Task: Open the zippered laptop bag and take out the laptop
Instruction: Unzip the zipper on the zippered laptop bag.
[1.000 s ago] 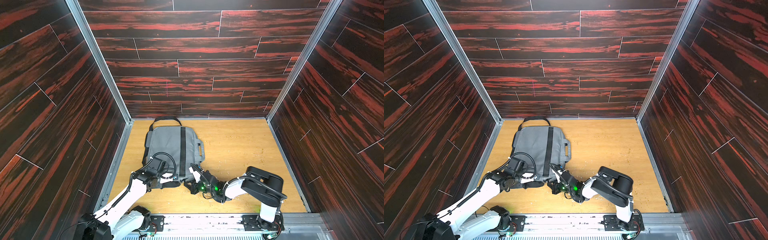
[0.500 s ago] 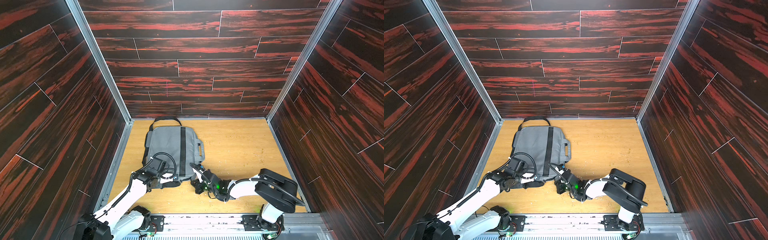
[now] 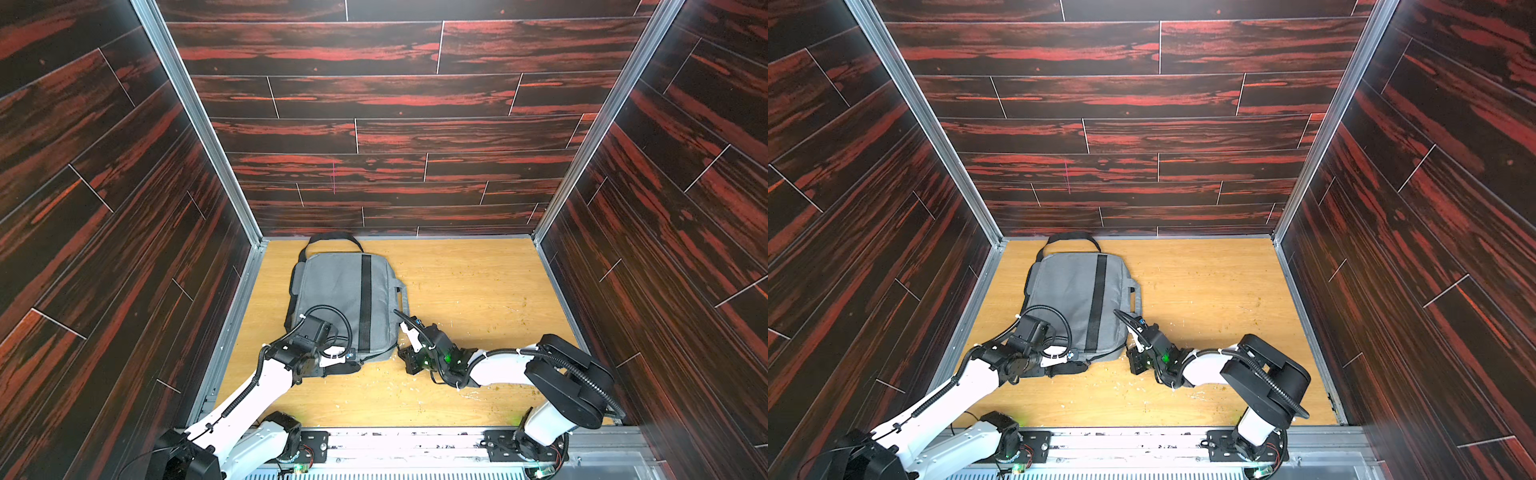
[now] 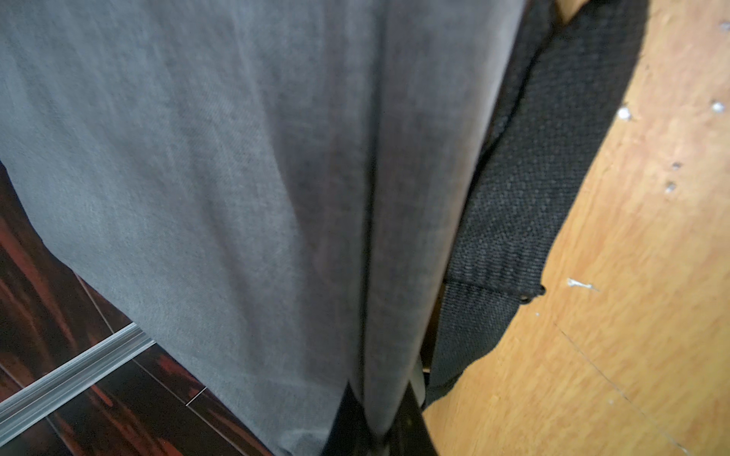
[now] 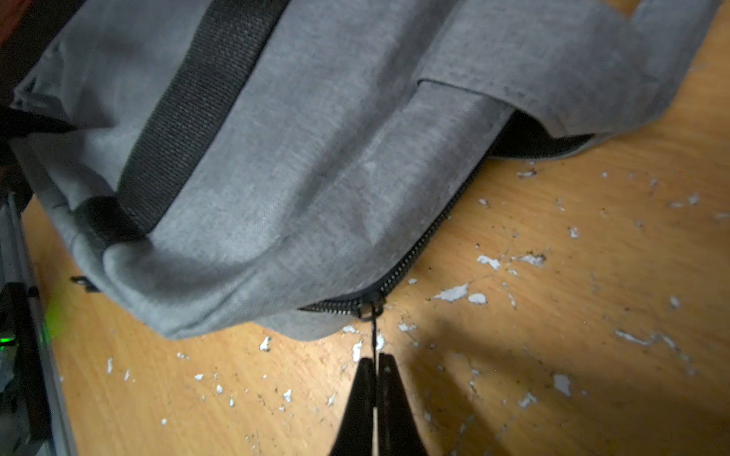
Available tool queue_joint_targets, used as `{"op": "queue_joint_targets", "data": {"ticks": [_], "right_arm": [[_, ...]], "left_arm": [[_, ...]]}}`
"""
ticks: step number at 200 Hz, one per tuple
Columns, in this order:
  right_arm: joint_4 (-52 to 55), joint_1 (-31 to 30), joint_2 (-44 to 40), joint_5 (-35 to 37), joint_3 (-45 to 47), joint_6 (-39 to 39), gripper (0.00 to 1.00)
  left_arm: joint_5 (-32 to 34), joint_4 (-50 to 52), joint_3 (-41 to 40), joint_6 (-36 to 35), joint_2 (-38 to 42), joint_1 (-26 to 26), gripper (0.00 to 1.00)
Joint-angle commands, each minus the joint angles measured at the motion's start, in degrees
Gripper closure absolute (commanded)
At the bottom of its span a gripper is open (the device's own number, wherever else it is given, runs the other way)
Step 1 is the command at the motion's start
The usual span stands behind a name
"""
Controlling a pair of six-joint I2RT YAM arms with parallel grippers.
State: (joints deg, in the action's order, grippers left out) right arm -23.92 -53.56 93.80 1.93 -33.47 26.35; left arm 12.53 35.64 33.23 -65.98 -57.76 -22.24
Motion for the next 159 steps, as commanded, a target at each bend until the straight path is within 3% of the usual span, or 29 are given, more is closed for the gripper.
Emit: {"op": "queue_joint_targets", "data": {"ticks": [1, 20, 50, 73, 98, 159], "right_arm": [[4.8, 0.5, -2.0, -1.4, -0.9, -0.9, 0.79], [7.5, 1.2, -4.0, -1.8, -1.4, -0.4, 0.6], [12.1, 5.7, -9.1, -4.0, -3.5, 0.5, 0.48], [14.3, 11.2, -8.7, -8.4, -8.3, 1.4, 0.44], [17.4, 16.7, -1.2, -14.6, -18.3, 2.7, 0.42], [25.7, 22.6, 18.2, -17.1, -40.7, 3.1, 0.42]], "left_arm": [[1.6, 1.6, 1.1, -0.8, -0.2, 0.2, 1.0], [1.4, 1.6, 1.4, -0.7, -0.4, 0.2, 1.0], [0.6, 1.5, 1.2, -0.8, -0.4, 0.2, 1.0], [0.6, 2.0, 1.6, -0.7, -0.5, 0.2, 1.0], [0.1, 2.4, 2.0, -0.1, -0.3, 0.2, 1.0], [-3.1, 3.6, 0.7, 0.0, 1.3, -0.2, 1.0]]}}
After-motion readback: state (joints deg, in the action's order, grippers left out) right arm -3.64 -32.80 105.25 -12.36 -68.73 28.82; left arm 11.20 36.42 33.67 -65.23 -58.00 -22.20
